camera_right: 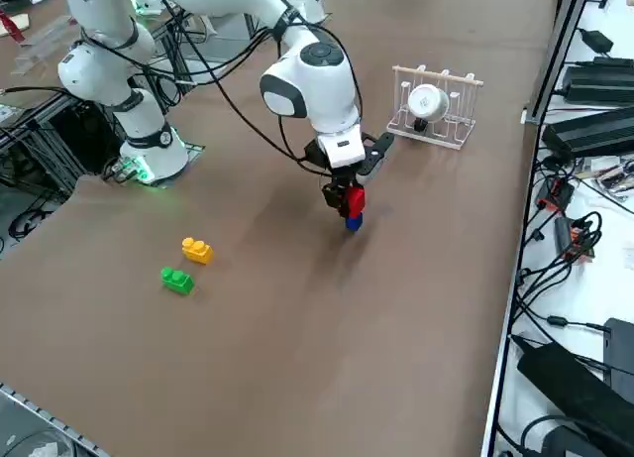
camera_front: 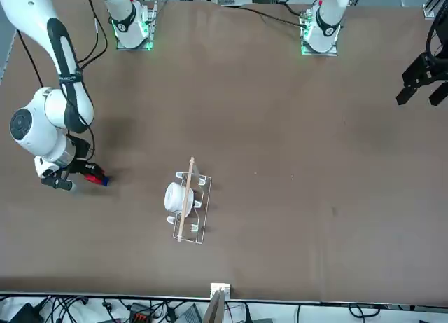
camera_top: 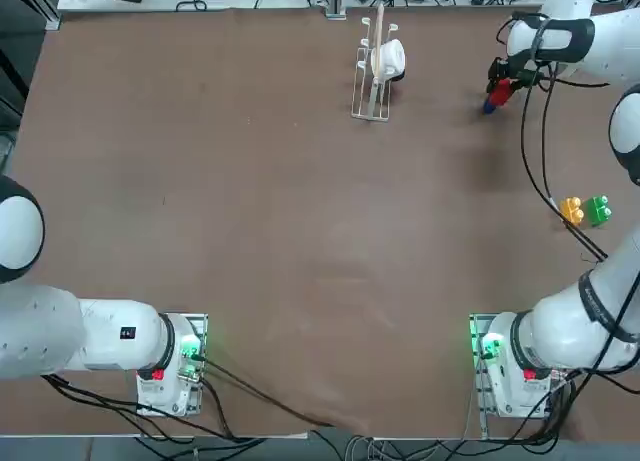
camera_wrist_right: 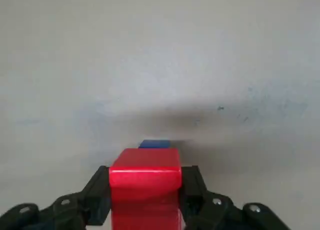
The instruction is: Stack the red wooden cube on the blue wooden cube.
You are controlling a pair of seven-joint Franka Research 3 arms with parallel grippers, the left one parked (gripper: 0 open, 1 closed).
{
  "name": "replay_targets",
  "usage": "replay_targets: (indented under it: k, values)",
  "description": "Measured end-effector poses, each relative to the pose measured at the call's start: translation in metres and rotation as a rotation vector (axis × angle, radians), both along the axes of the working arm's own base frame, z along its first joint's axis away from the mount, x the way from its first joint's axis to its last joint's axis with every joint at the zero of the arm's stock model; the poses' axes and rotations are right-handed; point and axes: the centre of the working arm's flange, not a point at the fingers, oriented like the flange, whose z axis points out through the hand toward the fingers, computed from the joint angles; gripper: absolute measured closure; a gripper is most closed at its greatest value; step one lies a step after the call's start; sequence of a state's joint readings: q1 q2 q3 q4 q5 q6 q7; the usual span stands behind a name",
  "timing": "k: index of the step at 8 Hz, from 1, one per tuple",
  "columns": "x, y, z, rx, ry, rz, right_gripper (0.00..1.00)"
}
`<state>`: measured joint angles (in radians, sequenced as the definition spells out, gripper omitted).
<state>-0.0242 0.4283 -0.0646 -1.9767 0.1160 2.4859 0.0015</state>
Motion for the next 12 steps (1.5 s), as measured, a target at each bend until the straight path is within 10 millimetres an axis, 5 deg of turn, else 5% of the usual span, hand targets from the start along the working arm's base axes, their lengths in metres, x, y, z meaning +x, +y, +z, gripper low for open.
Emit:
replay_targets:
  k: [2, 6, 12]
  values:
    - [0.000, 0.000, 0.000, 0.000, -0.001, 0.000, 0.29]
    - [0.000, 0.000, 0.000, -0.001, -0.003, 0.000, 0.06]
    - [0.004, 0.000, 0.013, -0.003, -0.031, 0.001, 0.00]
